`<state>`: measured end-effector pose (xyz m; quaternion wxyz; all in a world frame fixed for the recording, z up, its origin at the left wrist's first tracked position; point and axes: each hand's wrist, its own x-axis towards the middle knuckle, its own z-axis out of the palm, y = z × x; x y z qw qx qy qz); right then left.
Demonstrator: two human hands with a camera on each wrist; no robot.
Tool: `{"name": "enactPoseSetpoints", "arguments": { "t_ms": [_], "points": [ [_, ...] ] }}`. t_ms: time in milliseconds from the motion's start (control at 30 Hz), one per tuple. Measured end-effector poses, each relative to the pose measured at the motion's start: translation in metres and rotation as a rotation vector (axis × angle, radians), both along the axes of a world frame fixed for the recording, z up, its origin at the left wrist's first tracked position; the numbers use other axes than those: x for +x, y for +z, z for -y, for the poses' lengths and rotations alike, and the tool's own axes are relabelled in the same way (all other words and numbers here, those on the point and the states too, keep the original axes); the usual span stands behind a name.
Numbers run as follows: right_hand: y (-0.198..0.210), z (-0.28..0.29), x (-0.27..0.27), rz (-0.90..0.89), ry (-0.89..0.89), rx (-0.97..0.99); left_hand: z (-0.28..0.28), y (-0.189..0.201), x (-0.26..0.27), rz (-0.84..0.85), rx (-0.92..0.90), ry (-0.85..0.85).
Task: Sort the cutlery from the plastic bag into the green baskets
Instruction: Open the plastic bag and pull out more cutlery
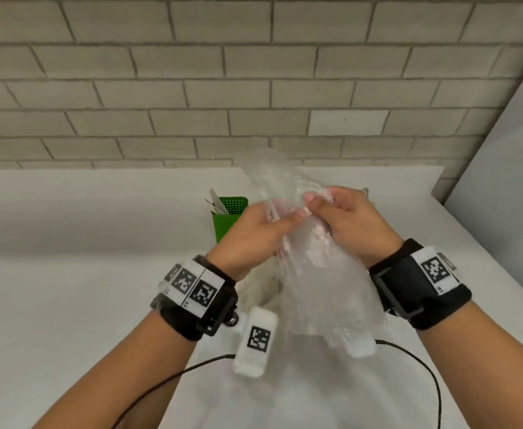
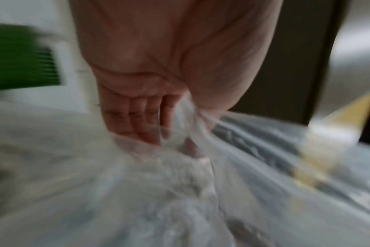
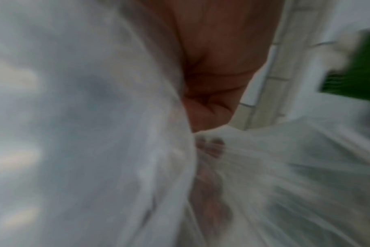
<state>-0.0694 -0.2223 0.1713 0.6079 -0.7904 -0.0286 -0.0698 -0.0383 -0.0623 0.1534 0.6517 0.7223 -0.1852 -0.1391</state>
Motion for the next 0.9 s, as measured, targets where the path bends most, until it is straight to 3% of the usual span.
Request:
{"name": "enactPoseSetpoints", "arguments": {
  "t_ms": [100,200,333,400,467,567,767,833,900],
  "points": [
    [0.051,-0.008,0.01,0.174,0.006,0.116,0.005,0.063,0.003,0.175,-0.19,0.006],
    [0.066,-0.002,0.015,0.193,0.017,0.194,0.001,0.085,0.008,0.205,-0.217,0.06],
    [0.039,0.0,0.011,-0.023,0.005,-0.144,-0.002,0.066,0.012,0.206,-0.223,0.112],
    [0.039,0.001,0.008,0.001,-0.087,-0.223,0.001,0.06,0.014,0.226,-0.211,0.096],
    [0.054,-0.001,0.003,0.018,-0.089,-0.139,0.007,0.066,0.011,0.275,-0.19,0.095],
    [0.076,-0.011,-0.005,-0.042,0.094,-0.151,0.018,0.08,0.005,0.28,-0.219,0.091],
    [0.07,-0.009,-0.003,0.009,0.252,0.006,0.021,0.072,0.005,0.176,-0.281,-0.02],
    [0.068,0.0,-0.003,0.05,0.23,0.062,0.014,0.07,0.01,0.185,-0.265,0.045],
    [0.068,0.026,-0.003,0.096,0.076,0.257,-0.007,0.069,0.023,0.125,-0.34,0.194]
  ]
}}
